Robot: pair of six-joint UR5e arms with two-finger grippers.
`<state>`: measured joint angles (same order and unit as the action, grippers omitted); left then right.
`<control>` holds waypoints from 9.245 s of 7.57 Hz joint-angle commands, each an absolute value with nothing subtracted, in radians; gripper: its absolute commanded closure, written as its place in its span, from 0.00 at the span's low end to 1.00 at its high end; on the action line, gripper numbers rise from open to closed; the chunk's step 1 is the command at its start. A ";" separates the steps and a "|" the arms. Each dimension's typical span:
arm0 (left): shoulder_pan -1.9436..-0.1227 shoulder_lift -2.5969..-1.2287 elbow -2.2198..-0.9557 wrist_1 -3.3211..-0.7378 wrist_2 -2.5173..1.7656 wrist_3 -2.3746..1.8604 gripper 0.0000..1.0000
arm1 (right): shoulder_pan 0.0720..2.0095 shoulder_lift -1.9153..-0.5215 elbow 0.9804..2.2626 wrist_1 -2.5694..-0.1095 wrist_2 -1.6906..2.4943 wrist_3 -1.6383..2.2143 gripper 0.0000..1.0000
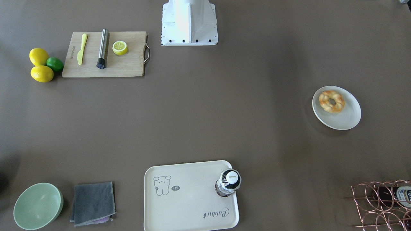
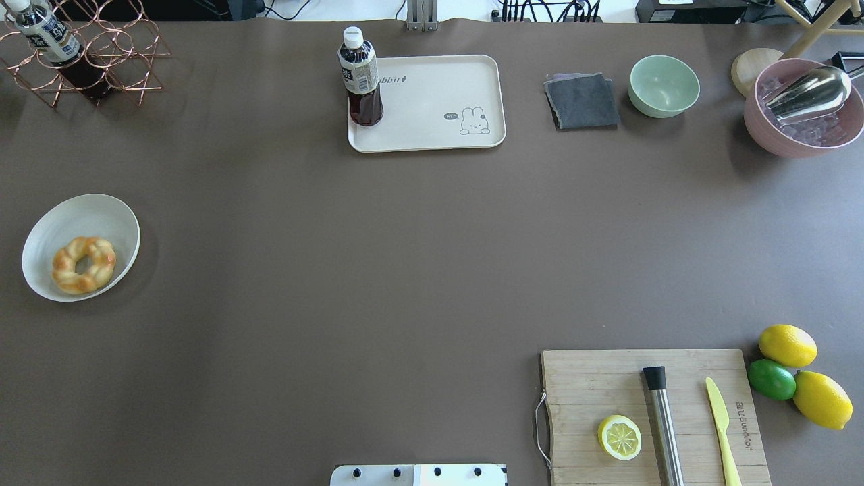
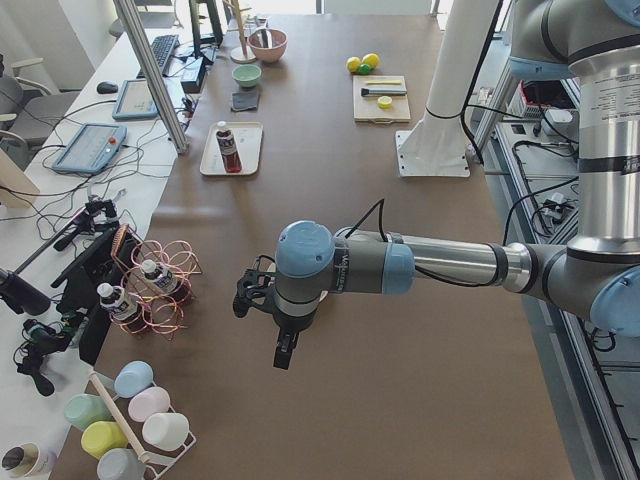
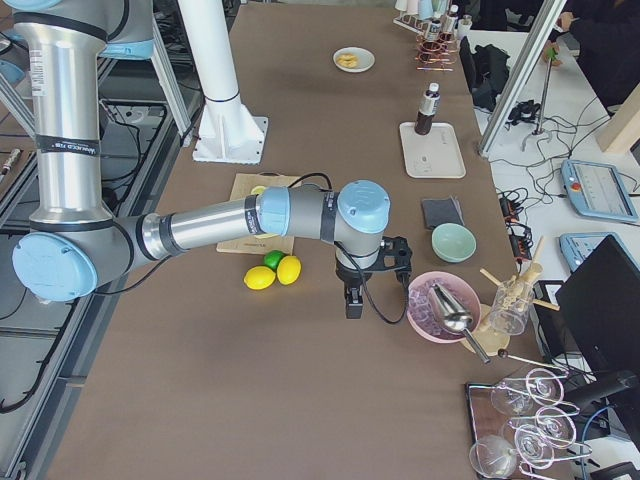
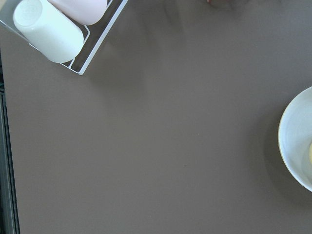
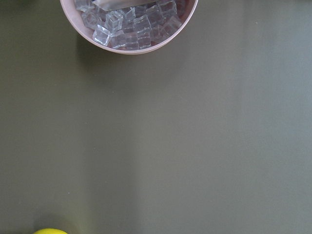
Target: Place donut on tray
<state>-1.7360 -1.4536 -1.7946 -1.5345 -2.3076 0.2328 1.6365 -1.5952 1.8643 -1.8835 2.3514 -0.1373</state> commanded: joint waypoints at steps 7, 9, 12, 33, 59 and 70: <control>-1.724 -1.416 -1.769 -1.626 -2.318 0.081 0.02 | 1.608 -1.540 1.882 -1.855 2.355 -0.038 0.00; -1.718 -1.381 -1.764 -1.712 -2.328 0.077 0.02 | 1.602 -1.546 1.882 -1.842 2.355 -0.043 0.00; -1.697 -1.379 -1.729 -1.713 -2.400 0.058 0.02 | 1.592 -1.552 1.882 -1.827 2.356 -0.038 0.00; -1.109 -1.545 -1.341 -2.523 -2.283 -0.689 1.00 | 1.528 -1.540 1.865 -1.793 2.385 -0.011 0.00; -0.586 -2.187 -1.928 -1.644 -1.899 -1.618 1.00 | 0.718 -0.977 1.931 -1.603 2.115 1.048 0.00; -0.581 -2.158 -1.965 -1.641 -1.896 -1.643 1.00 | 0.729 -0.976 1.875 -1.493 2.126 1.096 0.13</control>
<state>-0.5799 -2.1634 -1.9628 -1.6414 -1.8954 -1.6438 0.7250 -0.9757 1.8755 -1.4927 2.1237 1.0553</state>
